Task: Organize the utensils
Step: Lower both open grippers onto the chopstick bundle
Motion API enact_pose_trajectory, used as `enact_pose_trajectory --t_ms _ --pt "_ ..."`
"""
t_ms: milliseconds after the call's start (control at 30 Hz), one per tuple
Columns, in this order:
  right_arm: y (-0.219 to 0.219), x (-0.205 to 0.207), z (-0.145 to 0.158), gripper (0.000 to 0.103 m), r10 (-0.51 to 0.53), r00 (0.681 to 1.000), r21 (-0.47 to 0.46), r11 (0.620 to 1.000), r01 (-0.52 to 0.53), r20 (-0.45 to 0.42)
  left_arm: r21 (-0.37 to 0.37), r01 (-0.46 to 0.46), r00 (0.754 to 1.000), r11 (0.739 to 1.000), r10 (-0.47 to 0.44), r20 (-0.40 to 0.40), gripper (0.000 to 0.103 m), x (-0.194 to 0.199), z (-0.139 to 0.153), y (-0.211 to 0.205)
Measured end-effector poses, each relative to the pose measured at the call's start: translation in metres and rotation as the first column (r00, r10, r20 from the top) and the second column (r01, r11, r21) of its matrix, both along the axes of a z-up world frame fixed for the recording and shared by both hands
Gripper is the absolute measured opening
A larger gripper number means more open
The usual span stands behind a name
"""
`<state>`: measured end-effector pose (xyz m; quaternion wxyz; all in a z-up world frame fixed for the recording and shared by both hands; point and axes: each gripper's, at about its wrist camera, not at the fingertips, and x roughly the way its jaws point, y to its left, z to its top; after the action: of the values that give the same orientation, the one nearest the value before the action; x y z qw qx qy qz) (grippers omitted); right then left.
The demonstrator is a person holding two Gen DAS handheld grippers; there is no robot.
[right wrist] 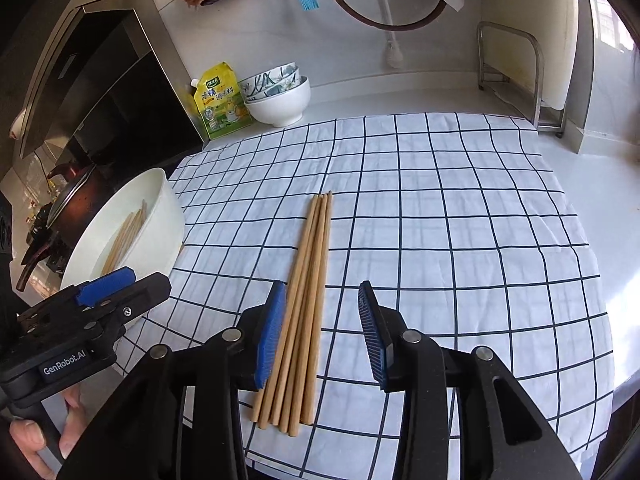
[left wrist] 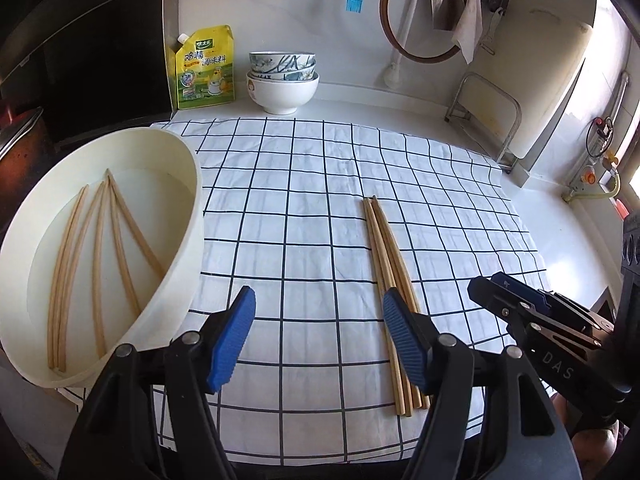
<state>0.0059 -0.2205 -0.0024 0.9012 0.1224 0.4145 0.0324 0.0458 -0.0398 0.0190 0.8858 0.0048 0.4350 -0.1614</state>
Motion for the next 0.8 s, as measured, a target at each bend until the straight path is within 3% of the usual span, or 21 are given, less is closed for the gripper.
enact_pose_trajectory --t_ms 800 --pt "0.01 0.009 -0.053 0.038 0.051 0.992 -0.061 0.996 -0.058 -0.115 0.032 0.007 0.999 0.999 -0.006 -0.053 0.068 0.004 -0.034 -0.021"
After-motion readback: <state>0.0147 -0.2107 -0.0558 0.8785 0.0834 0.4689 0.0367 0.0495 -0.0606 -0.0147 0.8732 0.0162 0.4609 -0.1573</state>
